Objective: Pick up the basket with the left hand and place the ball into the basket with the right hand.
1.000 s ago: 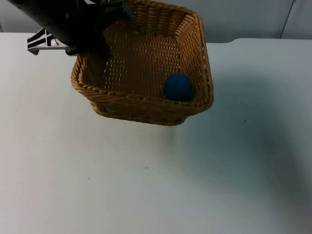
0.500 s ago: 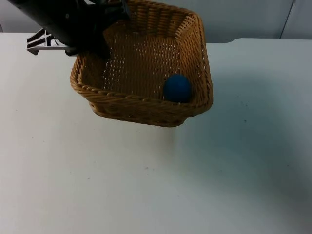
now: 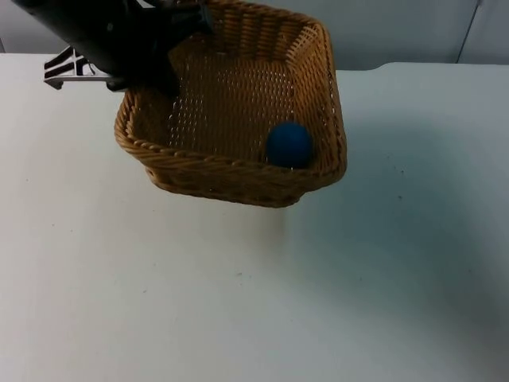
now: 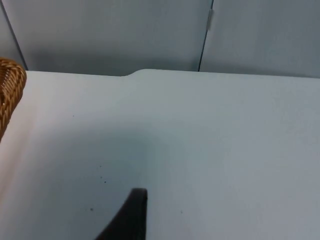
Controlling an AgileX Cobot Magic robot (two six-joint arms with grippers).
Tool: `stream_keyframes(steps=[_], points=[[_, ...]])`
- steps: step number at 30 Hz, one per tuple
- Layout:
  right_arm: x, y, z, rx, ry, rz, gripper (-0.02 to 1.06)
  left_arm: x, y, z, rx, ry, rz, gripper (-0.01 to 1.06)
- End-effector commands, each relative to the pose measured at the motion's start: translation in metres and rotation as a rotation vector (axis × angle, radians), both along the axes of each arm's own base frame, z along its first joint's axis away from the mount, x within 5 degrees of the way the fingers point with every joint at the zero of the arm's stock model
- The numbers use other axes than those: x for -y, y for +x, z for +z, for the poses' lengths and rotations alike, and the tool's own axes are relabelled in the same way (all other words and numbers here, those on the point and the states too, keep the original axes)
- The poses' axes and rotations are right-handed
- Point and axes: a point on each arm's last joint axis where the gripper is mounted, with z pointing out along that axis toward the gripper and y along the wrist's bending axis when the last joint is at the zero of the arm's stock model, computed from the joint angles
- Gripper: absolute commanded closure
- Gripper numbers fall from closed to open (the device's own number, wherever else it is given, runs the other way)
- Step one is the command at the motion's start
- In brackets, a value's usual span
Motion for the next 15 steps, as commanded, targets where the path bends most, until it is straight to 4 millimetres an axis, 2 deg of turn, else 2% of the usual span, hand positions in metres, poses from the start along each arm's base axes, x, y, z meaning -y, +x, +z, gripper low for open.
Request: stream_keyframes(steps=[1, 3, 4, 9, 10, 13, 15], points=[[0.001, 0.000, -0.001, 0.000, -0.010, -0.003, 0.04, 0.002, 0.002, 0.000, 0.022, -0.018, 0.023, 1.05], [0.001, 0.000, -0.001, -0.002, -0.010, -0.003, 0.04, 0.003, 0.004, -0.015, -0.011, -0.008, 0.025, 1.05], [0.001, 0.000, -0.001, -0.002, -0.010, -0.003, 0.04, 0.003, 0.004, -0.015, -0.011, -0.008, 0.025, 1.05], [0.001, 0.003, -0.003, -0.017, -0.021, -0.004, 0.04, 0.005, 0.012, -0.067, -0.103, -0.019, 0.093, 1.05], [0.001, 0.003, -0.003, -0.017, -0.021, -0.004, 0.04, 0.005, 0.012, -0.067, -0.103, -0.019, 0.093, 1.05], [0.001, 0.006, -0.006, -0.027, -0.022, -0.004, 0.04, 0.004, 0.014, -0.088, -0.109, -0.001, 0.107, 1.05], [0.001, 0.007, -0.006, -0.032, -0.023, -0.004, 0.04, 0.003, 0.016, -0.093, -0.086, 0.024, 0.086, 1.05]])
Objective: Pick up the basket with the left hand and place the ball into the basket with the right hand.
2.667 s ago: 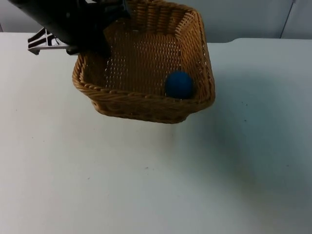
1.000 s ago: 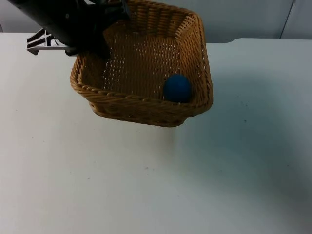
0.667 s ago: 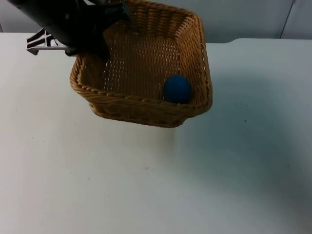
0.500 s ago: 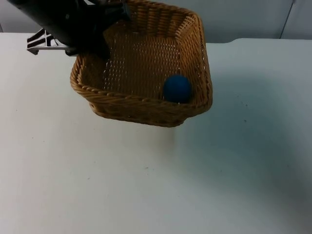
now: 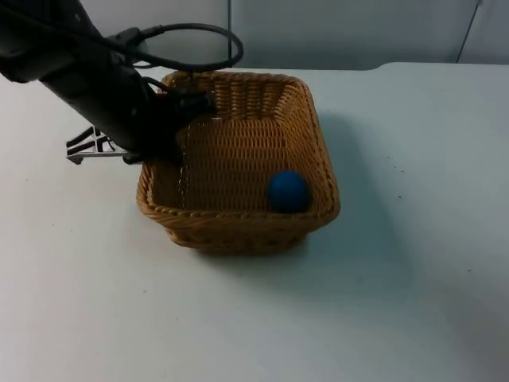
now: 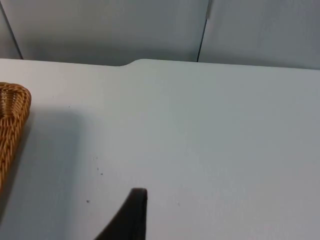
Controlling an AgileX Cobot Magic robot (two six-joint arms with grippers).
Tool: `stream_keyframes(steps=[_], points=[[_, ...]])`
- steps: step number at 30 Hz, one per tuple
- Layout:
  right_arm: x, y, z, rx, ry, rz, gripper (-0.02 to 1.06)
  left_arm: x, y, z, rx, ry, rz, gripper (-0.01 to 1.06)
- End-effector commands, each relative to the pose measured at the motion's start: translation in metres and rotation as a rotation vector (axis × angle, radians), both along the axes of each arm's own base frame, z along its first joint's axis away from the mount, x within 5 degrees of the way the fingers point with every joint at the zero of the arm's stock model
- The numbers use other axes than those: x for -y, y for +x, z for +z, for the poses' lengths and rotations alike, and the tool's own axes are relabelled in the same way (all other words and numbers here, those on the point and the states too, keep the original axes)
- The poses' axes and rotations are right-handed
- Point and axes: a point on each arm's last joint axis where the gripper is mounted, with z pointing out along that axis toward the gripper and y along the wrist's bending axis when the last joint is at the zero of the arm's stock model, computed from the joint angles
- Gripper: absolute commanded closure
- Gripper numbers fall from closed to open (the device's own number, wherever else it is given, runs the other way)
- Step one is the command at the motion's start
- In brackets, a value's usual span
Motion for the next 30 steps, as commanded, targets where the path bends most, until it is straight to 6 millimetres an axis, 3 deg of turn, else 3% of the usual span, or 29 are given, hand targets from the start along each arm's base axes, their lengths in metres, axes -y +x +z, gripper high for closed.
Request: stream_keyframes(steps=[1, 30], points=[[0.0009, 0.0012, -0.0018, -0.003, -0.011, -0.002, 0.04, 0.0014, 0.0028, -0.0033, 0.036, 0.007, 0.002, 1.05], [0.0020, 0.0040, -0.0026, -0.001, -0.019, -0.013, 0.04, 0.0015, 0.0017, -0.0041, 0.028, 0.018, -0.019, 1.04]])
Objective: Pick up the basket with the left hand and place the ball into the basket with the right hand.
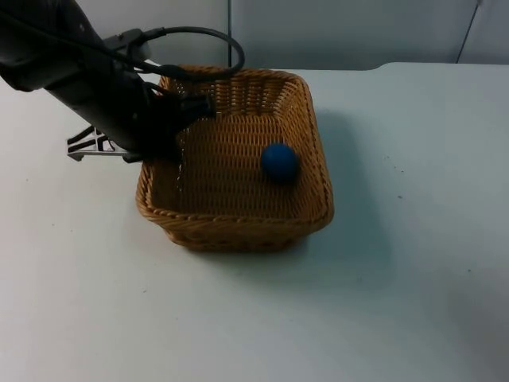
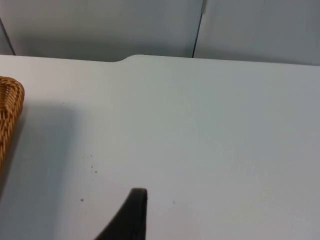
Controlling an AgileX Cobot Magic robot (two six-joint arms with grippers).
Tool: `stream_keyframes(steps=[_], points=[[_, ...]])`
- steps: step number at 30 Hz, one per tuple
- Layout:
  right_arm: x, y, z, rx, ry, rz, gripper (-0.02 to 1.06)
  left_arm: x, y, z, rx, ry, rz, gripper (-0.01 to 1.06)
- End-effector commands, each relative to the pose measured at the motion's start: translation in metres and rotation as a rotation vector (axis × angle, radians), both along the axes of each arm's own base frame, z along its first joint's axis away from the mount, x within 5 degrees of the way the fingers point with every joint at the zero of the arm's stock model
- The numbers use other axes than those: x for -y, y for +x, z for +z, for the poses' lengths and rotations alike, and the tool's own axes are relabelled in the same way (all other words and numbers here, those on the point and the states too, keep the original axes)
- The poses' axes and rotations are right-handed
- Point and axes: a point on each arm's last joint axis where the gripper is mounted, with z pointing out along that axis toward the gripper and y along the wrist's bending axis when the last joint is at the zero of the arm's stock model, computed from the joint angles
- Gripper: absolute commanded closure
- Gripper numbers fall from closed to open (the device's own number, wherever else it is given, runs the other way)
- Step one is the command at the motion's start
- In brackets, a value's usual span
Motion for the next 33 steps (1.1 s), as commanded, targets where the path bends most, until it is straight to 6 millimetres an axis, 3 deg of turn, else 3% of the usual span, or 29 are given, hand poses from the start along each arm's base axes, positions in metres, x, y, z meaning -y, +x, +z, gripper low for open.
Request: stream_keyframes(steps=[1, 3, 5, 6, 9, 10, 26, 31, 33], points=[[0.001, 0.001, -0.001, 0.010, -0.008, -0.001, 0.04, 0.002, -0.002, -0.001, -0.013, -0.005, -0.002, 1.04], [0.001, 0.001, -0.001, 0.010, -0.008, -0.001, 0.04, 0.002, -0.002, -0.001, -0.014, -0.005, -0.002, 0.97], [0.001, 0.001, 0.000, 0.012, -0.008, -0.001, 0.04, 0.002, -0.002, -0.002, -0.016, 0.006, -0.021, 0.72], [0.001, 0.001, 0.000, 0.012, -0.008, -0.001, 0.04, 0.002, -0.002, -0.002, -0.016, 0.006, -0.021, 0.72], [0.001, 0.001, 0.000, 0.017, -0.003, -0.002, 0.04, 0.003, -0.004, -0.003, -0.035, 0.011, -0.037, 0.09], [0.001, 0.001, 0.000, 0.017, -0.003, -0.002, 0.04, 0.002, -0.005, -0.003, -0.037, 0.024, -0.054, 0.00], [0.001, 0.001, 0.000, 0.017, -0.003, -0.002, 0.04, 0.001, -0.008, 0.006, -0.038, 0.065, -0.120, 0.00], [0.001, 0.001, 0.000, 0.017, -0.003, -0.002, 0.04, 0.000, -0.011, 0.020, -0.030, 0.109, -0.186, 0.00], [0.000, 0.002, 0.000, 0.020, 0.003, -0.002, 0.04, -0.002, -0.012, 0.036, 0.011, 0.130, -0.210, 0.00]])
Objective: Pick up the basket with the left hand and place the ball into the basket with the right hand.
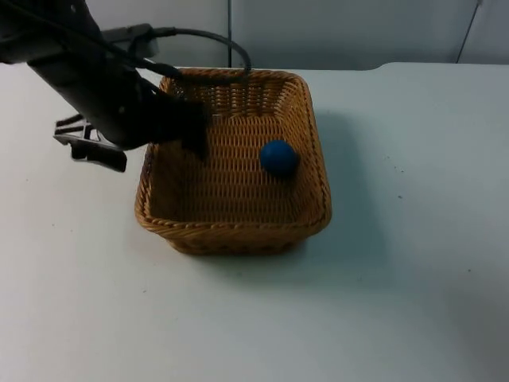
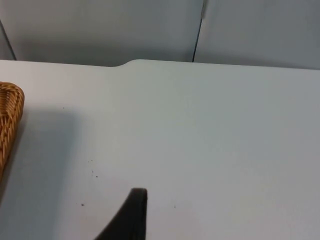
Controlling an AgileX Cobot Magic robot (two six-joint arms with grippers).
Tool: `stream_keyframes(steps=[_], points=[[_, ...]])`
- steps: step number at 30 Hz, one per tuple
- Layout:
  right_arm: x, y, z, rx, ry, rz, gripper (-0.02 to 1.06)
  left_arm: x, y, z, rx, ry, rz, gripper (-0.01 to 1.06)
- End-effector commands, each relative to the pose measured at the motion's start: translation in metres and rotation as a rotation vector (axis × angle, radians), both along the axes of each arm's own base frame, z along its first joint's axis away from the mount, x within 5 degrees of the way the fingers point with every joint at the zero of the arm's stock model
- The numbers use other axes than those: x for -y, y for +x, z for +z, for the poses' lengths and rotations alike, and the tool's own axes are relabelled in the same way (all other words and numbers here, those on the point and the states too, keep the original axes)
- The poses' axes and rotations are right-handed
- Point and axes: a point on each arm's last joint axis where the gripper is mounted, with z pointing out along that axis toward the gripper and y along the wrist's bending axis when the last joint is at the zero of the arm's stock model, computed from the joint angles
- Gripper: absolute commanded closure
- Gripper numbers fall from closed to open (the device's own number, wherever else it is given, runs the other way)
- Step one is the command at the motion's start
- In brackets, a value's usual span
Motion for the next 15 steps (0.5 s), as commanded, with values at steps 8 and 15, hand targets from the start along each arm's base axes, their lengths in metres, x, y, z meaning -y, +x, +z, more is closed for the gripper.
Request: stream_keyframes(steps=[8, 15], points=[[0.000, 0.001, -0.001, 0.007, 0.004, -0.002, 0.04, -0.011, -0.007, 0.074, 0.186, 0.132, -0.075, 0.00], [0.000, 0.001, 0.000, 0.016, 0.004, -0.001, 0.04, -0.022, -0.014, 0.106, 0.264, 0.234, -0.109, 0.00]])
